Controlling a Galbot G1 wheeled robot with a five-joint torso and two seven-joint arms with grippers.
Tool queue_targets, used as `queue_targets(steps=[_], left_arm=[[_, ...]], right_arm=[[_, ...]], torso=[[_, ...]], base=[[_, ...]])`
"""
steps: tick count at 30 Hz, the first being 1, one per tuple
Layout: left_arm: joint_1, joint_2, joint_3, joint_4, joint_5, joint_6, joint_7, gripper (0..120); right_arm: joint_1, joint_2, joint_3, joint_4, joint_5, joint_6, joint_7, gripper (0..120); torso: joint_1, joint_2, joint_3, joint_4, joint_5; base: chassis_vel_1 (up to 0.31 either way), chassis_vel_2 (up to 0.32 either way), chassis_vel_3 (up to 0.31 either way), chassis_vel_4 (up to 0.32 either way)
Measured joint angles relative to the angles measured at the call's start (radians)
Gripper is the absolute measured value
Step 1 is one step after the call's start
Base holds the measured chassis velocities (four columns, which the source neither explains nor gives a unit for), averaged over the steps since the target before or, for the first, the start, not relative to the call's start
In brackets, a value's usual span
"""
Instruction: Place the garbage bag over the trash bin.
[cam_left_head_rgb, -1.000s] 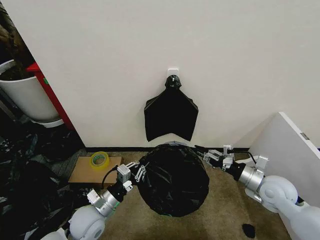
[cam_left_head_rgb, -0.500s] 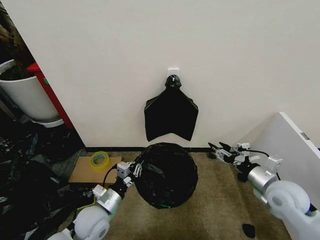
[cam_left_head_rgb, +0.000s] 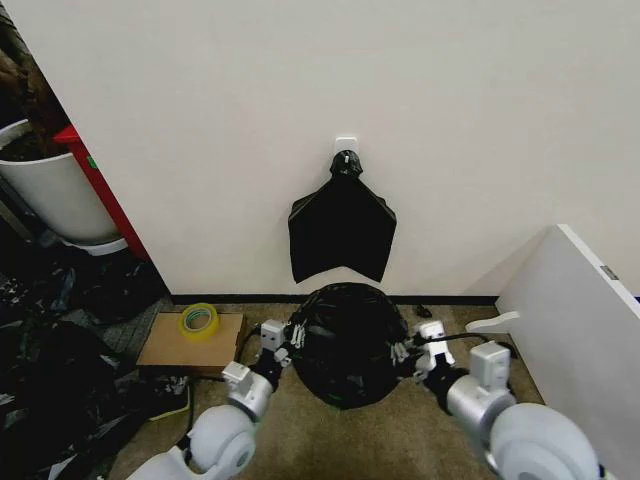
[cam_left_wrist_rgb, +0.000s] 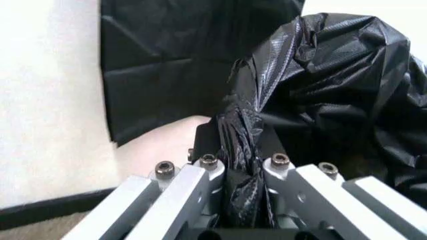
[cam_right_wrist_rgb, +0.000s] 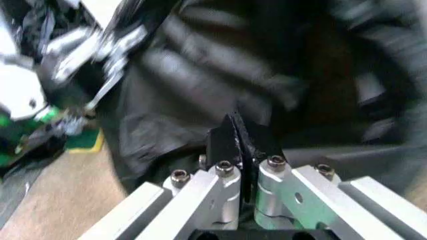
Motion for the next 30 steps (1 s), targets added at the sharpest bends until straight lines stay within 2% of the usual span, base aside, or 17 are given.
queue_targets(steps=[12,21,30], left_arm=[[0.008,-0.001,0.032,-0.003,0.056,-0.007,0.003,4],[0.013,0.002,0.041,-0.015,0.072,-0.012,0.009,4],[0.026,0.010,0.038,-0.025,0.075,-0.014,0.011,4]], right_arm=[[0.217,0.135,-0.252,-0.251,-0.010,-0.065,0.098,0],[0.312,0.220,-0.318,-0.401,-0.105,-0.062,0.125,0],[0.349,0.241,-0.327,-0.517,-0.190,-0.038,0.110,0]], torso=[[0.000,0.000,0.000,0.0004,0.0000],[0.000,0.000,0.000,0.0004,0.0000],[0.000,0.000,0.000,0.0003,0.0002]], base=[[0.000,0.000,0.000,0.000],[0.000,0.000,0.000,0.000],[0.000,0.000,0.000,0.000]])
